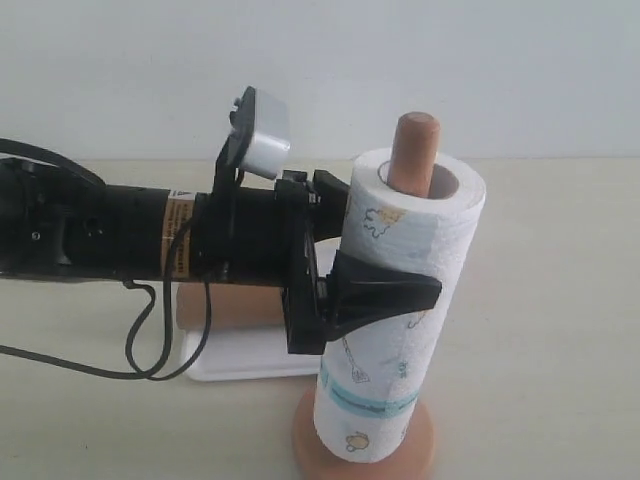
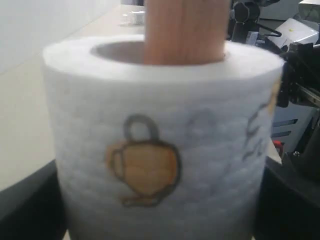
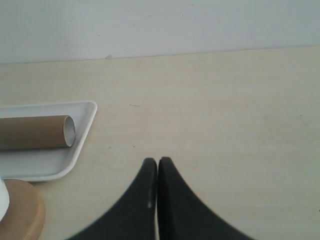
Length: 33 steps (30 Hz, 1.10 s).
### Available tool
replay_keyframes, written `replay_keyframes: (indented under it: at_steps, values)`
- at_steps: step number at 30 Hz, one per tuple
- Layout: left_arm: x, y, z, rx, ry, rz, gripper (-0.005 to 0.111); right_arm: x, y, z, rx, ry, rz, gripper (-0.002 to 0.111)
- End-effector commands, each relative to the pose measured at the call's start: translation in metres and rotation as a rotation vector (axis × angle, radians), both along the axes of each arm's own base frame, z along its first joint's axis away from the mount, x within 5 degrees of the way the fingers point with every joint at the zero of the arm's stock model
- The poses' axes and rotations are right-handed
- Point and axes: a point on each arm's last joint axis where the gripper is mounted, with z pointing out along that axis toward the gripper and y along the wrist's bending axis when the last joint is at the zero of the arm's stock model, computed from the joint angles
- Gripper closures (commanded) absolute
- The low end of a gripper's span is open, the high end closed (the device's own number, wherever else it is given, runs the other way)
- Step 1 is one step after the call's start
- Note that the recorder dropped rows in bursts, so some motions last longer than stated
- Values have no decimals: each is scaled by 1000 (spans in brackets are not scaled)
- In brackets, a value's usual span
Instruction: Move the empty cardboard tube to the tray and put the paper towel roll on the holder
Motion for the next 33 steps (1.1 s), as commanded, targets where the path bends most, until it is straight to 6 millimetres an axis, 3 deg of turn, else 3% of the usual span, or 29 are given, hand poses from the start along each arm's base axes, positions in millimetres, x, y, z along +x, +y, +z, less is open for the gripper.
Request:
replay_keyframes:
  at_steps: [1,6,11,16,26,33]
  values:
    - [-3,-2,5,-87,10,-41,36,0,0,0,-10,-8,-4,108]
    - [-4,-2,5,-93,0,-44,15,0,0,0,-10,-8,-4,108]
    - [-1,-2,8,-125,14,-11,12,0,0,0,-10,-8,-4,108]
    - [-3,1,25,-173,-14,7,12,0,0,0,-10,-8,-4,108]
    - [-32,26,109,-310,-195,84,12,0,0,0,-10,-8,-4,108]
    - [-56,59,154,-235,-241,296,13,0,0,0,-10,-8,-4,108]
